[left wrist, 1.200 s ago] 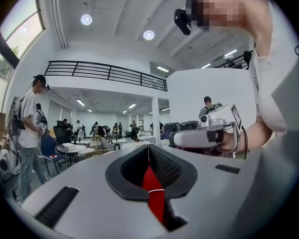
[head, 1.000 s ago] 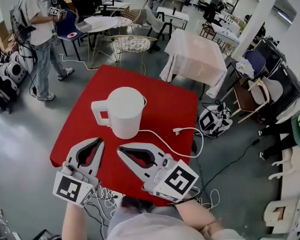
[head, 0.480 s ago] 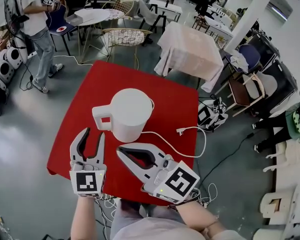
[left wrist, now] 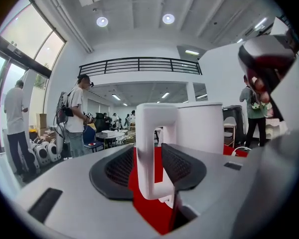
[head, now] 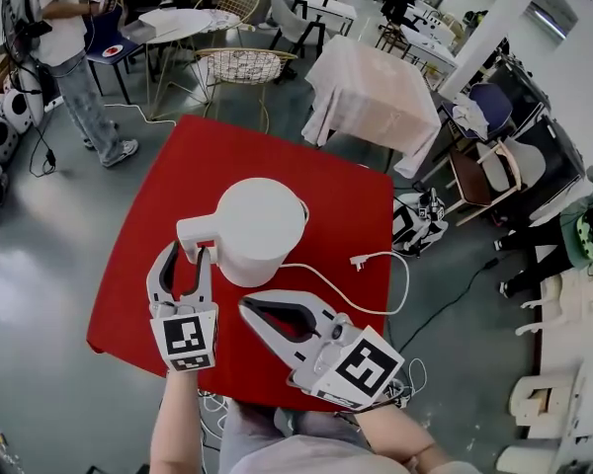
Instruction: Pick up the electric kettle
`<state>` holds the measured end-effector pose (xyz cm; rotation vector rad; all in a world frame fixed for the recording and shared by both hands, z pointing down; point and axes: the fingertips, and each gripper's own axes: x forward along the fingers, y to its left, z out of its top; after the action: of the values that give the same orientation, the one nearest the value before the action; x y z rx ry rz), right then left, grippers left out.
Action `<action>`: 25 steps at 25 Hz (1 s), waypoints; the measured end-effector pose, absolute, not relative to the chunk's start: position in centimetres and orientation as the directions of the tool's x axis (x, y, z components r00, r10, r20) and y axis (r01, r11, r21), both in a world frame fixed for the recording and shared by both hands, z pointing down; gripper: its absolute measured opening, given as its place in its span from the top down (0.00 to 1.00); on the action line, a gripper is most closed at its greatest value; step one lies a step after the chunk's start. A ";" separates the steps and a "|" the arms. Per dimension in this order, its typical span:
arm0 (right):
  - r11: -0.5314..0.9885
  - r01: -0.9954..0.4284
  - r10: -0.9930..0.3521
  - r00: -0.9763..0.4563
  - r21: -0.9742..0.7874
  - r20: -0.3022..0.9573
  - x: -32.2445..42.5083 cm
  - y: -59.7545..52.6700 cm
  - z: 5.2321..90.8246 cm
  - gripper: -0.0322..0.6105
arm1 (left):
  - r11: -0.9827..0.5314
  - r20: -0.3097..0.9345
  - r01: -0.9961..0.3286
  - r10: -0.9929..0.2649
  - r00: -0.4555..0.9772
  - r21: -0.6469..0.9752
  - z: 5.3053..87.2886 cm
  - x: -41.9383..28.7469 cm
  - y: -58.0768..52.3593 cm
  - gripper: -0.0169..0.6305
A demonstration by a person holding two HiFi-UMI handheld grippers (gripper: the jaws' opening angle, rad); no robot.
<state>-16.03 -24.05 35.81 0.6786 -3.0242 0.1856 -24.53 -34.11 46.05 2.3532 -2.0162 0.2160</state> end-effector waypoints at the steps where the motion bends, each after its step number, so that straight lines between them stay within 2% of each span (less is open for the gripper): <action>1: 0.895 -0.432 -0.428 -0.902 -0.109 0.063 -15.9 -24.2 35.9 0.94 | -0.160 0.130 -0.985 -0.980 0.150 -0.065 46.2 -24.5 -34.5 0.72; 18: 0.857 -0.502 -0.495 -0.865 -0.115 0.085 -14.9 -27.5 37.0 0.94 | -0.205 0.150 -0.979 -0.968 0.201 -0.014 47.8 -24.4 -39.4 0.72; 20: 0.854 -0.508 -0.501 -0.861 -0.112 0.087 -14.8 -27.8 37.0 0.94 | -0.206 0.160 -0.979 -0.966 0.201 -0.012 48.1 -24.2 -39.9 0.77; 21: 0.853 -0.511 -0.503 -0.859 -0.110 0.089 -14.7 -27.9 37.1 0.94 | -0.198 0.163 -0.980 -0.968 0.191 -0.026 48.3 -24.2 -40.1 0.87; 25: 0.846 -0.523 -0.515 -0.852 -0.105 0.096 -14.3 -28.2 37.1 0.94 | -0.176 0.163 -0.980 -0.974 0.158 -0.098 48.3 -24.1 -40.5 0.92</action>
<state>-14.34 -28.20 37.14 0.8323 -2.9560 0.1963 -24.12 -40.46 48.27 2.3675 -1.9970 0.2930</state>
